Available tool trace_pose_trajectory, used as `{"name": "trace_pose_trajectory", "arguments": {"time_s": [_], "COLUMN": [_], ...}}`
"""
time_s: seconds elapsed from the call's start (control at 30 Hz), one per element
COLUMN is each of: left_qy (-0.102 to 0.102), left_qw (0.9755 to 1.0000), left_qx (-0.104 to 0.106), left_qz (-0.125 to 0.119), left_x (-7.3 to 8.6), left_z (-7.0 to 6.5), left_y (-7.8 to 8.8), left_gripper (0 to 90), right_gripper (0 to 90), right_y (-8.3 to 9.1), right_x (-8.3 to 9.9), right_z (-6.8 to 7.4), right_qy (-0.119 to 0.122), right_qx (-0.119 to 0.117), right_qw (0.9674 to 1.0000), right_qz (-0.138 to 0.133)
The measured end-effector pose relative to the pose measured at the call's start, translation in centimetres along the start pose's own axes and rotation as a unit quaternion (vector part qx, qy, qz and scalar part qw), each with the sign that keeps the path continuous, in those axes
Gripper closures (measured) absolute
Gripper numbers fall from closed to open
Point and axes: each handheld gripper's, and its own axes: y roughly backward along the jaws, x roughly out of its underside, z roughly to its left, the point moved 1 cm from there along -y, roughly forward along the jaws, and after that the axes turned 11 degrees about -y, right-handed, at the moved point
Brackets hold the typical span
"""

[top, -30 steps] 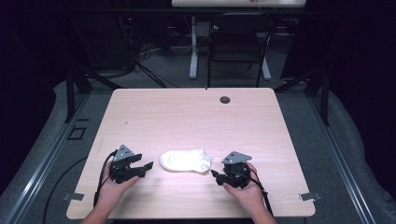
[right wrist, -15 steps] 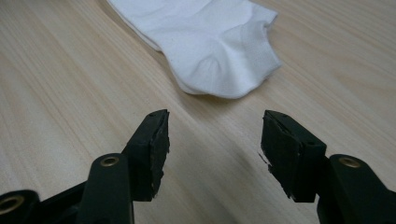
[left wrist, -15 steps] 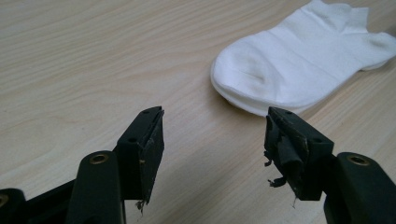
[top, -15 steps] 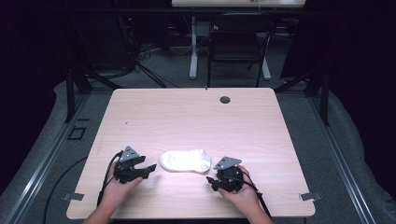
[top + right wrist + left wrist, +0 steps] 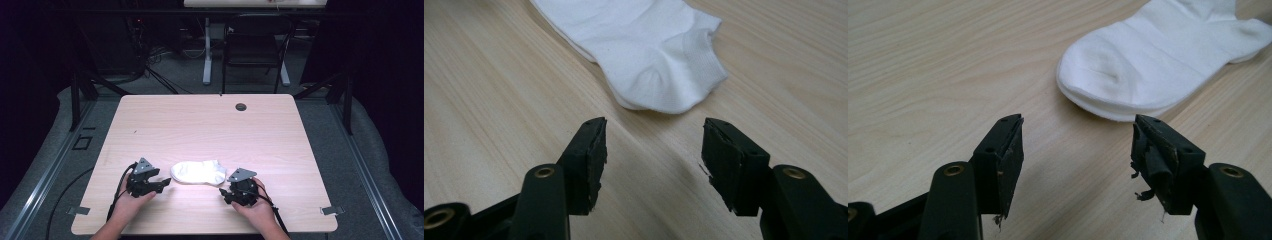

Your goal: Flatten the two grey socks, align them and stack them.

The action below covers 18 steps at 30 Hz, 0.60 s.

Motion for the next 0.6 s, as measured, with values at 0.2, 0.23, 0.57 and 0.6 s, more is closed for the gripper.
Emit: {"name": "trace_pose_trajectory", "arguments": {"time_s": [0.2, 0.23, 0.57, 0.6], "left_qy": [-0.005, -0.005, -0.007, -0.007], "left_qw": [1.0, 1.0, 0.9999, 1.0], "left_qx": [0.005, 0.005, 0.007, 0.007], "left_qz": [0.003, 0.003, 0.002, 0.002], "left_x": [-0.07, -0.07, -0.13, -0.14], "left_z": [-0.21, -0.21, -0.38, -0.36], "left_y": [-0.18, -0.18, -0.29, -0.29], "left_gripper": [37.8, 37.8, 37.9, 37.8], "right_gripper": [42.9, 42.9, 42.9, 42.9], "right_y": [0.07, 0.07, -0.03, -0.06], "right_x": [-0.02, -0.02, 0.07, 0.07], "right_z": [-0.41, -0.41, -0.81, -0.84], "right_qy": [-0.01, -0.01, -0.024, -0.025], "right_qx": [0.002, 0.002, 0.002, 0.003], "right_qw": [0.9999, 0.9999, 0.9997, 0.9997], "right_qz": [-0.005, -0.005, -0.004, -0.008]}}
